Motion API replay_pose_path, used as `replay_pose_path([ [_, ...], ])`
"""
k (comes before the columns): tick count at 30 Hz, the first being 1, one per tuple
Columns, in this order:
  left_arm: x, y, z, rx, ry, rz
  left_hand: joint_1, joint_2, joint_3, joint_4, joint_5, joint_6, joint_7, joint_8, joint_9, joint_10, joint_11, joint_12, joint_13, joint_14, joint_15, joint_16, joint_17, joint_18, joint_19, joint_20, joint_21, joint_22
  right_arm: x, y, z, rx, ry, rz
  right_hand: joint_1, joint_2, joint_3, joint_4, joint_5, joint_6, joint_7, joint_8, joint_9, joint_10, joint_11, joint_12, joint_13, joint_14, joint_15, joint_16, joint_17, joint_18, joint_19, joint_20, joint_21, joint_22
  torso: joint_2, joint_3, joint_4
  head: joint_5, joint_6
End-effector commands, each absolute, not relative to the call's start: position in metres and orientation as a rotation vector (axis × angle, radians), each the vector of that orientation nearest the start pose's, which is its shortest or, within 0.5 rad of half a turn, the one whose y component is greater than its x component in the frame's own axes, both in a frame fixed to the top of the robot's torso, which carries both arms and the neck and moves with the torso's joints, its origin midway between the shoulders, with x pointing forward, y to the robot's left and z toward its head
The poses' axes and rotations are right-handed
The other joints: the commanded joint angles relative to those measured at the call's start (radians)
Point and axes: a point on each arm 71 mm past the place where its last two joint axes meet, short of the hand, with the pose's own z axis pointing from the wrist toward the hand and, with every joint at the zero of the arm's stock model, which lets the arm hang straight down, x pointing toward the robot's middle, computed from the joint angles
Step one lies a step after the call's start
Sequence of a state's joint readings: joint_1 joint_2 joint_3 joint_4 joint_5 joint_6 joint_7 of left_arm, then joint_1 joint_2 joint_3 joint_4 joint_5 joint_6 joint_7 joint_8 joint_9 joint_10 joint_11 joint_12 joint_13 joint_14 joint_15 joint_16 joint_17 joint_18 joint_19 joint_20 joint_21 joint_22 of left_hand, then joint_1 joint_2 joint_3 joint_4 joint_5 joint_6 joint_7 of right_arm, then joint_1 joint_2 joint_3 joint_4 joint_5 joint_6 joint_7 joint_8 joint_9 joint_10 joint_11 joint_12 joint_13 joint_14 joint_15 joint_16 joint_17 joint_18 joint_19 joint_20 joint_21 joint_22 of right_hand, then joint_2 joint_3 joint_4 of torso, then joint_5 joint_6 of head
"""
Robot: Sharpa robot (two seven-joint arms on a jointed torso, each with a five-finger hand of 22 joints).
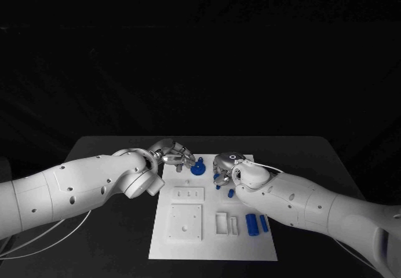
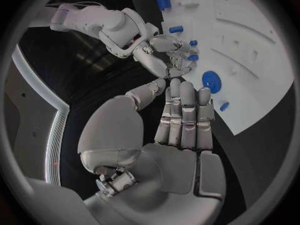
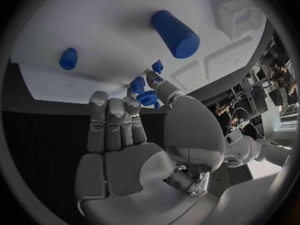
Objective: Assemble the parts on the task board
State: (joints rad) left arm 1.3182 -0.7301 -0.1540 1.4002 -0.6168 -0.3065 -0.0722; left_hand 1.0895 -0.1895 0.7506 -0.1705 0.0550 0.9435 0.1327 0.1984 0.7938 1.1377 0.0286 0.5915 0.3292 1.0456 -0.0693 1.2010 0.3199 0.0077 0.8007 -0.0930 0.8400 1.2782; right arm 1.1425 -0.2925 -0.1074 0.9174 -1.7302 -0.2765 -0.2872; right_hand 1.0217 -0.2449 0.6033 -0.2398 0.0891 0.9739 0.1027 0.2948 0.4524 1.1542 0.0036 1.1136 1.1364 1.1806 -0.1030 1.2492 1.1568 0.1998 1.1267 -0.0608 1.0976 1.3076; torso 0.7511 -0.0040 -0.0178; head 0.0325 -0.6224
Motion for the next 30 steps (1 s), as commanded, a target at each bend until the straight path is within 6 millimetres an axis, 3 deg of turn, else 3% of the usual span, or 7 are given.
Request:
replay_pose_path([
  [1,0.5159,0.1861,-0.1849,-0.586,1.850,-0.986,-0.001,-0.006,0.001,0.005,-0.005,-0.004,0.001,0.004,-0.002,0.003,0.004,-0.007,0.000,0.005,0.001,-0.007,0.002,0.001,0.000,-0.072,-0.004,0.001,0.5495,-0.0885,-0.2631,-0.347,1.705,0.270,0.000,-0.009,0.002,0.007,-0.006,-0.006,0.011,0.004,0.001,0.002,-0.002,-0.004,-0.001,0.004,0.000,0.003,-0.002,0.062,0.005,0.001,-0.006,0.005,-0.001,0.0000,-0.0007,0.000,-0.002],
  [9,0.5161,0.1874,-0.1850,-0.588,1.850,-0.984,-0.001,-0.004,0.001,0.006,-0.005,-0.004,0.001,0.005,-0.002,0.003,0.004,-0.007,0.000,0.005,0.001,-0.007,0.002,0.001,0.000,-0.072,-0.004,0.001,0.5480,-0.0901,-0.2627,-0.343,1.706,0.313,0.016,-0.011,0.014,0.006,-0.009,-0.019,0.015,-0.003,-0.003,-0.002,0.002,-0.006,-0.002,0.000,0.003,0.002,-0.003,0.062,0.001,0.001,-0.008,0.004,0.000,0.0003,-0.0007,0.002,-0.002],
  [14,0.5163,0.1880,-0.1852,-0.588,1.853,-0.982,-0.001,-0.004,0.001,0.007,-0.005,-0.004,0.001,0.005,-0.002,0.003,0.004,-0.007,0.000,0.005,0.001,-0.007,0.002,0.001,0.000,-0.072,-0.004,0.001,0.5466,-0.0900,-0.2625,-0.343,1.707,0.336,0.075,0.010,0.095,0.013,-0.033,0.003,0.011,0.008,0.000,0.007,-0.002,-0.005,-0.003,0.002,0.000,0.003,-0.005,0.062,0.003,0.003,-0.009,0.004,-0.001,0.0006,-0.0007,0.003,-0.004],
  [16,0.5163,0.1883,-0.1854,-0.589,1.855,-0.981,0.000,-0.003,0.001,0.007,-0.005,-0.004,0.001,0.005,-0.003,0.003,0.004,-0.007,0.000,0.005,0.001,-0.007,0.002,0.001,0.000,-0.072,-0.004,0.001,0.5464,-0.0899,-0.2623,-0.340,1.706,0.346,0.092,0.028,0.141,0.023,-0.033,0.018,0.007,0.014,0.001,0.010,-0.006,-0.006,-0.004,0.003,-0.003,0.004,-0.006,0.062,0.004,0.005,-0.008,0.004,-0.001,0.0005,-0.0009,0.003,-0.004],
  [21,0.5165,0.1882,-0.1853,-0.588,1.853,-0.981,0.000,-0.002,0.001,0.007,-0.005,-0.004,0.001,0.006,-0.003,0.003,0.004,-0.007,0.000,0.005,0.001,-0.008,0.002,0.001,0.000,-0.072,-0.005,0.002,0.5462,-0.0895,-0.2620,-0.336,1.704,0.357,0.079,0.050,0.182,0.046,-0.036,0.034,0.002,0.021,0.002,0.014,-0.011,-0.006,-0.005,0.005,-0.007,0.007,-0.006,0.062,0.007,0.008,-0.002,0.008,0.000,0.0008,-0.0010,0.003,-0.003],
  [27,0.5163,0.1880,-0.1854,-0.587,1.857,-0.983,0.001,-0.002,0.001,0.007,-0.005,-0.004,0.001,0.006,-0.003,0.003,0.004,-0.008,0.000,0.005,0.001,-0.008,0.002,0.002,-0.001,-0.072,-0.005,0.002,0.5463,-0.0896,-0.2615,-0.331,1.698,0.358,0.056,0.050,0.187,0.066,-0.039,0.039,0.000,0.023,0.003,0.015,-0.013,-0.005,-0.004,0.006,-0.010,0.008,-0.006,0.062,0.008,0.008,0.001,0.009,-0.001,0.0006,-0.0006,0.004,-0.003],
  [30,0.5163,0.1880,-0.1855,-0.587,1.858,-0.982,0.001,-0.003,0.001,0.007,-0.005,-0.004,0.001,0.006,-0.003,0.003,0.004,-0.008,0.000,0.005,0.001,-0.008,0.002,0.002,-0.001,-0.072,-0.005,0.002,0.5464,-0.0901,-0.2617,-0.330,1.701,0.355,0.042,0.039,0.182,0.076,-0.039,0.039,-0.001,0.023,0.003,0.016,-0.013,-0.005,-0.003,0.006,-0.010,0.009,-0.006,0.062,0.010,0.008,0.003,0.009,-0.001,0.0005,-0.0008,0.003,-0.004],
])
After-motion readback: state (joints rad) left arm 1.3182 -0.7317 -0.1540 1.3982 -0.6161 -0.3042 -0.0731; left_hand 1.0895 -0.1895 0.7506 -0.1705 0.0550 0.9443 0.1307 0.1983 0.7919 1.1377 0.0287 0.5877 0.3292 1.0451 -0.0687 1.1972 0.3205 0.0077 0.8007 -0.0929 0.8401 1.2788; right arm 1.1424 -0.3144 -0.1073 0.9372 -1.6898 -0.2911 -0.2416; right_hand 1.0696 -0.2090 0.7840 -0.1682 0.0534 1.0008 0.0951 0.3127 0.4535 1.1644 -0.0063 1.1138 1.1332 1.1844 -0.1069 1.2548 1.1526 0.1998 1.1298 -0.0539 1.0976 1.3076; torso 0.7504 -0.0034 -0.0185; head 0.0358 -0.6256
